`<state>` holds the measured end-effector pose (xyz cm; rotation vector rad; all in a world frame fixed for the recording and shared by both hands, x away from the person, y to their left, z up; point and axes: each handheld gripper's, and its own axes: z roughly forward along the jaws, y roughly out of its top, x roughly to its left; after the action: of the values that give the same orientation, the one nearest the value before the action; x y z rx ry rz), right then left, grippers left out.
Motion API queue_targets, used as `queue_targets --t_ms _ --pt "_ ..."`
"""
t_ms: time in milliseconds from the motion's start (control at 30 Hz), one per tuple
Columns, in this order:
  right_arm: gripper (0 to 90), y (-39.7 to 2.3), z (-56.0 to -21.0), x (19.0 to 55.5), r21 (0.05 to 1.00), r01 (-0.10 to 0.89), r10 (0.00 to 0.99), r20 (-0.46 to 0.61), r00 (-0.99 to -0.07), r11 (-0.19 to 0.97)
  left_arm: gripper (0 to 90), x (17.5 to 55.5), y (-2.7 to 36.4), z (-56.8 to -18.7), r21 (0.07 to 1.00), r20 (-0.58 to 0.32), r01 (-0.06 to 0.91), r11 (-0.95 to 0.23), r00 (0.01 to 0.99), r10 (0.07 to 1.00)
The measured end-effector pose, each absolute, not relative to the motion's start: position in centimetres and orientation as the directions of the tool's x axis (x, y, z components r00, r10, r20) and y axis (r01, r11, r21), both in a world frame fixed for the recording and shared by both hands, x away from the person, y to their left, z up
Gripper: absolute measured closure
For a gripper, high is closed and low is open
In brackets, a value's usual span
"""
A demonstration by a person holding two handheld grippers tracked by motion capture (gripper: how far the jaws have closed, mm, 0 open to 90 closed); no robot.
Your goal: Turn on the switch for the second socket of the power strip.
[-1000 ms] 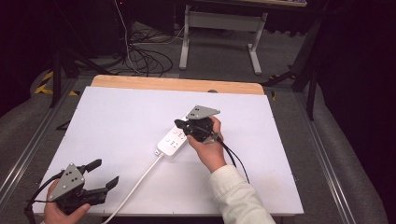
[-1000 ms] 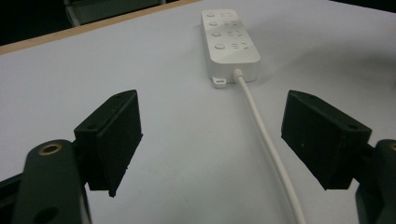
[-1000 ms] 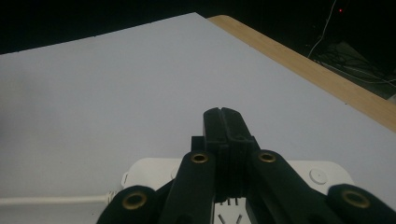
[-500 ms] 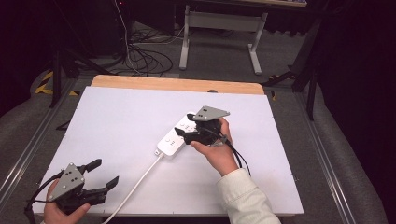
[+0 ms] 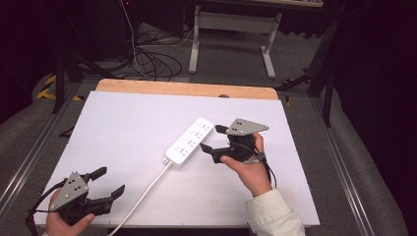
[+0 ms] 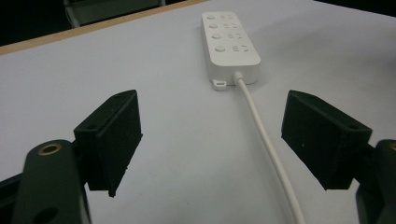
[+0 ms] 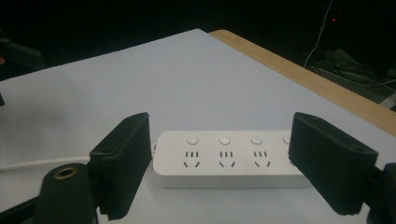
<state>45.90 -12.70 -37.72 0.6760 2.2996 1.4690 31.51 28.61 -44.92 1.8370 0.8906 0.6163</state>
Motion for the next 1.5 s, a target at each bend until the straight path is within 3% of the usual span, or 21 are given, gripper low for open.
queue_targets --t_ms 400,767,1000,1500 --pt "16.8 -17.5 -38.8 43.6 0.913 0.246 0.573 0.016 -0.819 0.326 20.1 31.5 28.6 -44.9 0.915 0.011 0.314 -0.252 0.605 0.796" --pt "11.4 -21.3 -42.0 42.0 0.913 0.289 0.588 0.069 -0.806 0.288 18.6 31.4 28.6 -44.9 0.915 0.019 0.309 -0.261 0.611 0.791" --pt "11.4 -22.8 -43.3 41.4 0.905 0.305 0.596 0.075 -0.799 0.295 18.1 31.5 28.9 -45.1 0.917 -0.028 0.325 -0.232 0.632 0.774" --pt "11.6 -24.6 -46.9 40.4 0.858 0.382 0.649 0.078 -0.757 0.342 17.9 31.1 29.2 -45.4 0.918 0.021 0.296 -0.265 0.631 0.776"
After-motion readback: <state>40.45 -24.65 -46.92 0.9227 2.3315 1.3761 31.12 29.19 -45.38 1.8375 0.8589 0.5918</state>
